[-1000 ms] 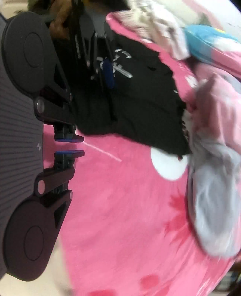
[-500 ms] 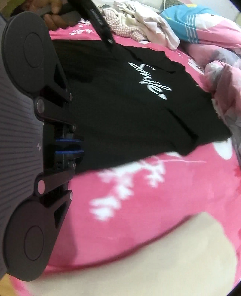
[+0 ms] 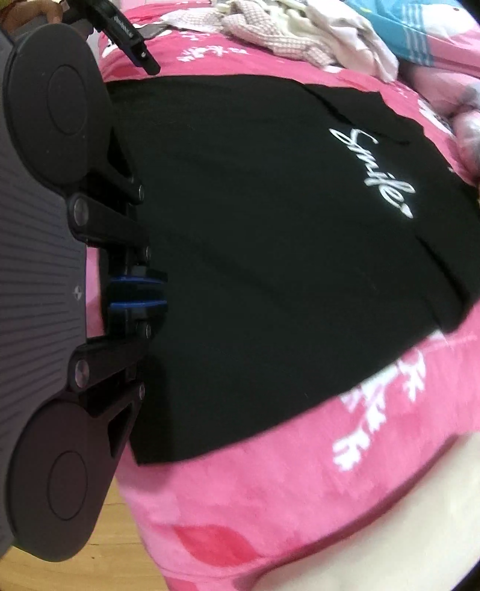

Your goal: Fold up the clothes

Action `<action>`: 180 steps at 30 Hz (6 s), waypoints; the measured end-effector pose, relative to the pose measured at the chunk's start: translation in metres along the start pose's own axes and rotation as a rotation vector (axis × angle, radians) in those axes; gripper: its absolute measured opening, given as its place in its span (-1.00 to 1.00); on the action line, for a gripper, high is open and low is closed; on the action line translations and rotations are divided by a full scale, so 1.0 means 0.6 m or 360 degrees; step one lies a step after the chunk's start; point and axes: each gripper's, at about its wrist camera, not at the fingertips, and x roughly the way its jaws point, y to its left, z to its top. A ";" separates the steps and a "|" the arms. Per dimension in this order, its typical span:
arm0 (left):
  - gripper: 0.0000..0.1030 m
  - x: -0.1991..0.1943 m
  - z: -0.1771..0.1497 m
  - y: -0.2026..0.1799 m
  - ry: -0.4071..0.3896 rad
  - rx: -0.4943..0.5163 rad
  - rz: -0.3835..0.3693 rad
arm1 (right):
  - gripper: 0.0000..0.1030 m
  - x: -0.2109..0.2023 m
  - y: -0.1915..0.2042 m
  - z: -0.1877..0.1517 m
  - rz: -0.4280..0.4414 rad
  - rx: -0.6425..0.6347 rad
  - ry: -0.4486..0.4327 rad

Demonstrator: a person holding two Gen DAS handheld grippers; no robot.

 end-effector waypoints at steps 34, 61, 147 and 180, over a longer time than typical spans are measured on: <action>0.32 -0.013 -0.060 0.085 0.0137 -0.0028 0.0016 | -0.61 -0.022 0.084 -0.087 -0.0062 -0.0077 0.0032; 0.32 -0.004 -0.050 0.086 0.0155 0.0013 -0.0016 | -0.60 -0.016 0.080 -0.093 -0.0062 -0.0036 0.0032; -0.31 0.065 -0.015 0.103 0.0506 0.0060 -0.0556 | -0.50 -0.005 -0.280 -0.015 0.0450 0.0967 -0.0228; -0.96 -0.025 0.020 0.091 0.0204 0.0032 -0.0627 | -0.87 -0.081 -0.166 0.000 0.0495 0.0629 -0.0277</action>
